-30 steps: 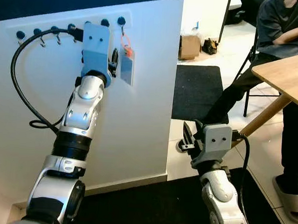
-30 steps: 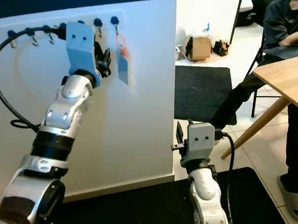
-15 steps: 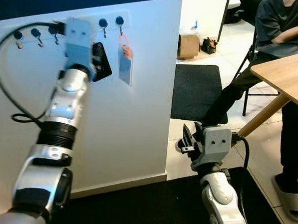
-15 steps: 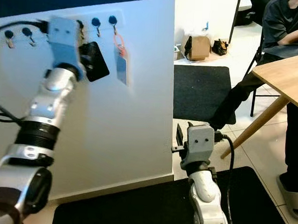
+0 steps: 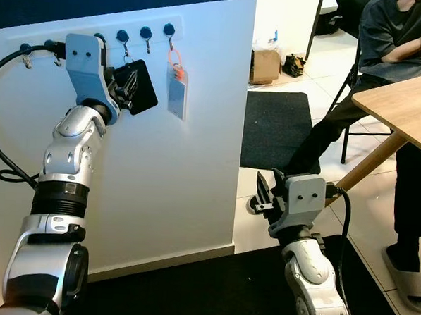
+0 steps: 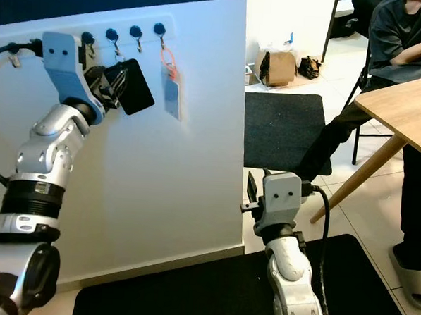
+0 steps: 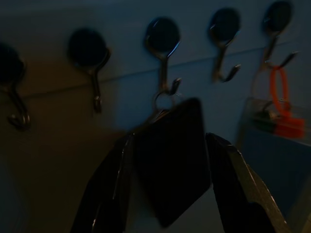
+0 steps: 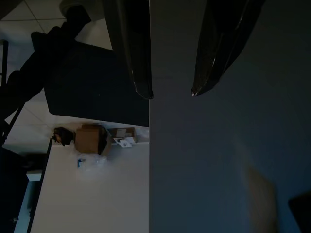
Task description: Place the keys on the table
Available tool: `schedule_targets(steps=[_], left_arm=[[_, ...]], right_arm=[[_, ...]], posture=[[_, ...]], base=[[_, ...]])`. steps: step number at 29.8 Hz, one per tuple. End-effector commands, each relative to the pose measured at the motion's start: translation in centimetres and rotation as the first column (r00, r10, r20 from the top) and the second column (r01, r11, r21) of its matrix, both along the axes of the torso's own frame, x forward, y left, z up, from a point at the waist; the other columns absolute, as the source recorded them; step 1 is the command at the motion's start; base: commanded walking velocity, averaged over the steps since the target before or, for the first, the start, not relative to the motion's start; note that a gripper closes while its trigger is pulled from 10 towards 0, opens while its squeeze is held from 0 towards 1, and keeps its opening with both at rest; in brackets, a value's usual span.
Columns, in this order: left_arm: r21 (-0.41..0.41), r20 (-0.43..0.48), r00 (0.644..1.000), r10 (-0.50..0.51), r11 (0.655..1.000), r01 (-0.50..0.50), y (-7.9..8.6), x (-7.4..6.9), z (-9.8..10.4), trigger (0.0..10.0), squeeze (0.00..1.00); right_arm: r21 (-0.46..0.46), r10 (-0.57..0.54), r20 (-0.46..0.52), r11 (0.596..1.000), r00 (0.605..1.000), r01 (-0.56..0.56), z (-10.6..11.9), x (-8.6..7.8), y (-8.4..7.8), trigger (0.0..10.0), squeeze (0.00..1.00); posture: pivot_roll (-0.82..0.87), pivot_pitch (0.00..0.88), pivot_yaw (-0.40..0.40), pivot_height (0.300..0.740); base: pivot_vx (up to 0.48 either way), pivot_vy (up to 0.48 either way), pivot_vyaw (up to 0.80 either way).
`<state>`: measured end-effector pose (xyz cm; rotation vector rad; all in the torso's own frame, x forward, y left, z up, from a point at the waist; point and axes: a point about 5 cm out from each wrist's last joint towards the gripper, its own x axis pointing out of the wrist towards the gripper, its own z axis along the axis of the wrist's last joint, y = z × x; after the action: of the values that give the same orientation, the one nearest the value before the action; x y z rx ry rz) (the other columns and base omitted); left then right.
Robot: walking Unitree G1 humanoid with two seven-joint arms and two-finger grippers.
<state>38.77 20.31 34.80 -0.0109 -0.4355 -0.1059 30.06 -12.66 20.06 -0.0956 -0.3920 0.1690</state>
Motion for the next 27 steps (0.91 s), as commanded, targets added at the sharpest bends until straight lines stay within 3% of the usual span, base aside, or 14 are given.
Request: schedule_targets(steps=[1, 10, 22, 27], left_arm=[[-0.031, 0.001, 1.000, 0.013, 0.999, -0.013, 0.2, 0.3, 0.1, 10.0, 0.00], [-0.052, -0.015, 1.000, 0.024, 0.998, -0.025, 0.5, 0.7, -0.2, 10.0, 0.00], [-0.074, 0.008, 0.985, 0.171, 0.983, -0.170, 3.8, 0.4, 0.3, 10.0, 0.00], [-0.088, -0.005, 0.987, 0.160, 0.983, -0.160, 4.0, 0.5, -0.1, 10.0, 0.00]], right_arm=[[0.003, 0.017, -0.021, 1.000, 1.000, -0.017, -0.5, 0.0, 0.4, 10.0, 0.00], [0.005, -0.002, -0.026, 1.000, 1.000, 0.002, -0.7, -0.3, 0.0, 10.0, 0.00], [0.007, -0.001, -0.026, 1.000, 1.000, 0.001, -0.7, -0.3, 0.1, 10.0, 0.00], [0.008, 0.006, -0.024, 1.000, 1.000, -0.006, -0.6, -0.2, 0.2, 10.0, 0.00]], posture=[[0.01, 0.238, 0.120, 0.740], [0.00, 0.243, 0.132, 0.740], [0.01, 0.243, 0.125, 0.740], [0.01, 0.243, 0.121, 0.740]], base=[[0.000, 0.000, 0.00], [0.000, 0.000, 0.00], [0.000, 0.000, 0.00], [0.000, 0.000, 0.00]])
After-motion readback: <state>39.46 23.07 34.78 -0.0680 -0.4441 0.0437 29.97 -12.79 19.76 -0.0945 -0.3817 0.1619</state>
